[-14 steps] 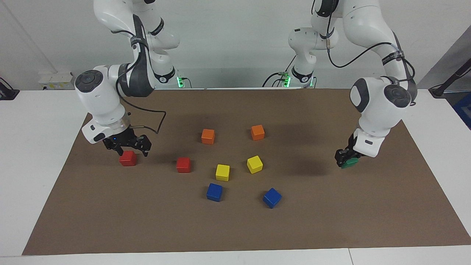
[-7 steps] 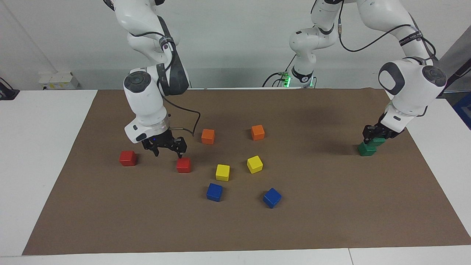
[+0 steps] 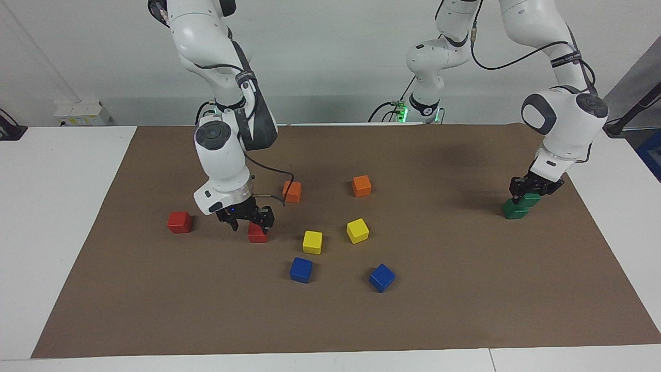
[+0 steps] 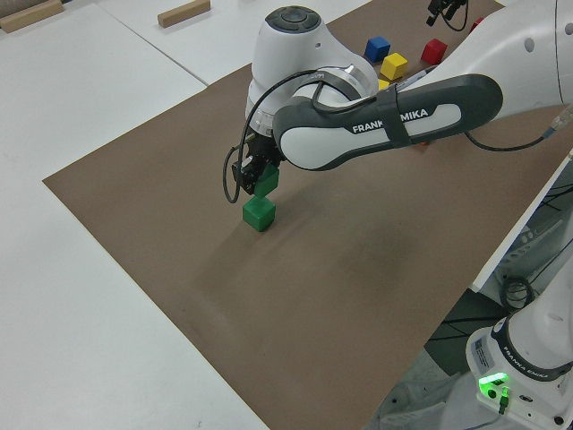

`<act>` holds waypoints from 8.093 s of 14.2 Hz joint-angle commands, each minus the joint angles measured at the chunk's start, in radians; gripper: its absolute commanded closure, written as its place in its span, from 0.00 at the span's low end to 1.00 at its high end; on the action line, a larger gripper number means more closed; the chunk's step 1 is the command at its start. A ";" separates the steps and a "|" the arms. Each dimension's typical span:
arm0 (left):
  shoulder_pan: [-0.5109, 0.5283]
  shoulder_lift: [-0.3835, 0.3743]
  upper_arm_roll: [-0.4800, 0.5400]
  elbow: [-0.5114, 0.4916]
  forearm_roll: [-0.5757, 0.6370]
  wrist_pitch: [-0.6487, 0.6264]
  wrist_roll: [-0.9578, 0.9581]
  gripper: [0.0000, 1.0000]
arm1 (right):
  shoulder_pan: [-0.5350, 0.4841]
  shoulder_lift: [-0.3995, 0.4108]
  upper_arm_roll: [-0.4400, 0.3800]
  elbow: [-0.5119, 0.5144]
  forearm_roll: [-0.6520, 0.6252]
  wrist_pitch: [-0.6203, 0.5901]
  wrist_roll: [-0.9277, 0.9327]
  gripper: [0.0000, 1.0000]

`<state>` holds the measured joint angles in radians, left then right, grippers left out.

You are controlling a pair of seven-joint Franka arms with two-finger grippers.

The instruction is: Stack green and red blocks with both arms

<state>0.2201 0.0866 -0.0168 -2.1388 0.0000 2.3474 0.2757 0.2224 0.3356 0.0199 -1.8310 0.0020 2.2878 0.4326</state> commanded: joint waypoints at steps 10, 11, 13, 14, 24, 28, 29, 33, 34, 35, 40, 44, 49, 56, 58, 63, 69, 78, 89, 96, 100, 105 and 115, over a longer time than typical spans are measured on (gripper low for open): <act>0.034 -0.005 -0.012 -0.082 -0.032 0.135 0.033 1.00 | 0.025 -0.009 0.002 -0.132 -0.007 0.119 -0.008 0.05; 0.034 -0.002 -0.012 -0.082 -0.034 0.136 0.033 1.00 | 0.023 -0.010 0.002 -0.140 -0.007 0.119 -0.026 0.05; 0.034 0.001 -0.012 -0.082 -0.034 0.138 0.034 1.00 | 0.015 -0.013 0.002 -0.152 -0.007 0.119 -0.064 0.17; 0.034 0.002 -0.011 -0.082 -0.034 0.142 0.034 1.00 | 0.011 -0.017 0.002 -0.163 -0.007 0.119 -0.078 0.27; 0.036 0.016 -0.011 -0.098 -0.054 0.176 0.034 1.00 | -0.115 -0.087 -0.005 -0.099 -0.017 -0.034 -0.267 0.94; 0.034 0.018 -0.011 -0.098 -0.054 0.176 0.054 1.00 | -0.228 -0.182 -0.003 -0.112 -0.014 -0.135 -0.435 0.93; 0.036 0.018 -0.011 -0.098 -0.054 0.174 0.083 1.00 | -0.251 -0.193 -0.003 -0.123 -0.013 -0.151 -0.471 0.93; 0.038 0.019 -0.009 -0.095 -0.054 0.173 0.105 0.00 | -0.325 -0.242 -0.003 -0.178 -0.002 -0.159 -0.581 0.93; 0.038 0.019 -0.009 -0.093 -0.054 0.171 0.105 0.00 | -0.333 -0.251 -0.003 -0.197 0.000 -0.154 -0.589 0.93; 0.036 0.019 -0.009 -0.093 -0.054 0.168 0.105 0.00 | -0.337 -0.256 -0.003 -0.208 0.000 -0.149 -0.595 0.93; 0.033 0.022 -0.011 -0.014 -0.060 0.074 0.099 0.00 | -0.347 -0.280 -0.003 -0.306 0.000 -0.030 -0.606 0.93; 0.019 0.028 -0.011 0.206 -0.058 -0.199 0.089 0.00 | -0.364 -0.271 -0.005 -0.314 0.000 0.001 -0.601 0.93; 0.013 -0.047 -0.020 0.270 -0.058 -0.321 0.030 0.00 | -0.367 -0.259 -0.005 -0.320 0.000 0.042 -0.566 0.93; -0.038 -0.137 -0.026 0.275 -0.057 -0.436 -0.113 0.00 | -0.376 -0.256 -0.005 -0.327 0.000 0.042 -0.534 0.92; -0.068 -0.145 -0.025 0.290 -0.051 -0.483 -0.170 0.00 | -0.377 -0.259 -0.005 -0.332 0.000 0.044 -0.534 0.92; -0.135 -0.146 -0.005 0.335 -0.045 -0.602 -0.184 0.00 | -0.379 -0.262 -0.005 -0.347 0.000 0.047 -0.534 0.92; -0.225 -0.162 0.052 0.384 -0.017 -0.664 -0.228 0.00 | -0.376 -0.254 -0.005 -0.355 0.000 0.048 -0.532 0.92; -0.229 -0.157 0.044 0.425 -0.015 -0.659 -0.296 0.00 | -0.365 -0.253 -0.005 -0.384 0.000 0.110 -0.532 0.92; -0.231 -0.160 0.043 0.416 0.037 -0.662 -0.224 0.00 | -0.367 -0.248 -0.005 -0.383 0.000 0.111 -0.534 0.00; -0.228 -0.148 0.038 0.415 0.023 -0.648 -0.236 0.00 | -0.367 -0.233 -0.005 -0.340 0.000 0.096 -0.534 0.00; -0.228 -0.148 0.037 0.415 0.017 -0.632 -0.257 0.00 | -0.357 -0.234 0.002 -0.230 0.001 0.009 -0.526 0.00; -0.228 -0.150 0.037 0.408 0.017 -0.623 -0.257 0.00 | -0.256 -0.308 0.002 0.008 0.001 -0.342 -0.368 0.00; -0.223 -0.156 0.037 0.404 0.015 -0.625 -0.256 0.00 | -0.281 -0.397 0.002 0.145 -0.010 -0.639 -0.448 0.00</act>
<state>0.0044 -0.0582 0.0138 -1.7159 0.0114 1.7011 0.0321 -0.0476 -0.1038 0.0163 -1.7514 -0.0027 1.6586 0.0077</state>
